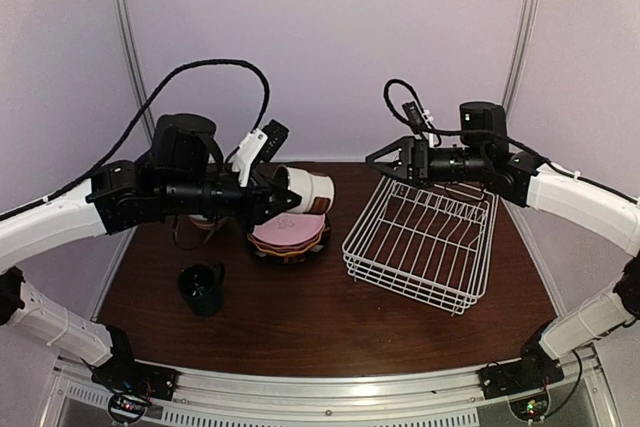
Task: Unload the mixed dishes from the dish rack
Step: Pass from the right arm to the left, then place the cup at the center of the board.
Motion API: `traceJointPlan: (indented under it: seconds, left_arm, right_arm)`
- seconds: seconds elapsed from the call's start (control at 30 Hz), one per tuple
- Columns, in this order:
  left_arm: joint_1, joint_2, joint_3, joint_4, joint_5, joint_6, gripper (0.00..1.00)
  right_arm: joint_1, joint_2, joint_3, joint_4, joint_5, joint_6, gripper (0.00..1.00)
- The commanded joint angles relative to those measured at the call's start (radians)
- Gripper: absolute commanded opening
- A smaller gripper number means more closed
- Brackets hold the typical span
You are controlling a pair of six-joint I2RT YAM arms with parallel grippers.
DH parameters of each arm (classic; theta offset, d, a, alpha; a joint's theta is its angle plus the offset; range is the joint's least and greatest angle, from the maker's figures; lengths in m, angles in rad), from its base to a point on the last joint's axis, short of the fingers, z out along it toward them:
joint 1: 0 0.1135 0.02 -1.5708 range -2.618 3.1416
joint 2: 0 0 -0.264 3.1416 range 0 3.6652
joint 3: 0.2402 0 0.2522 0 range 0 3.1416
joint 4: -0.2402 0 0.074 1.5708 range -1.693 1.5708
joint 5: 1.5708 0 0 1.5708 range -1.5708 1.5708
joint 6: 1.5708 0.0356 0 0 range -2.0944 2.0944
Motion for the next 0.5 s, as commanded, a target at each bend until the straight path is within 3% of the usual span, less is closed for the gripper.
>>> traceJointPlan:
  seconds: [0.0, 0.23, 0.47]
  left_arm:
    - [0.004, 0.064, 0.102, -0.371, -0.120, 0.024, 0.00]
    - [0.004, 0.163, 0.117, -0.636, -0.193, 0.026, 0.00]
    - [0.004, 0.229, 0.047, -0.702, -0.216, 0.026, 0.00]
  right_arm:
    - [-0.012, -0.006, 0.028, -0.085, 0.056, -0.066, 1.00]
    - [-0.025, -0.020, 0.023, -0.133, 0.094, -0.100, 1.00]
    - [-0.028, -0.022, 0.012, -0.140, 0.098, -0.104, 1.00]
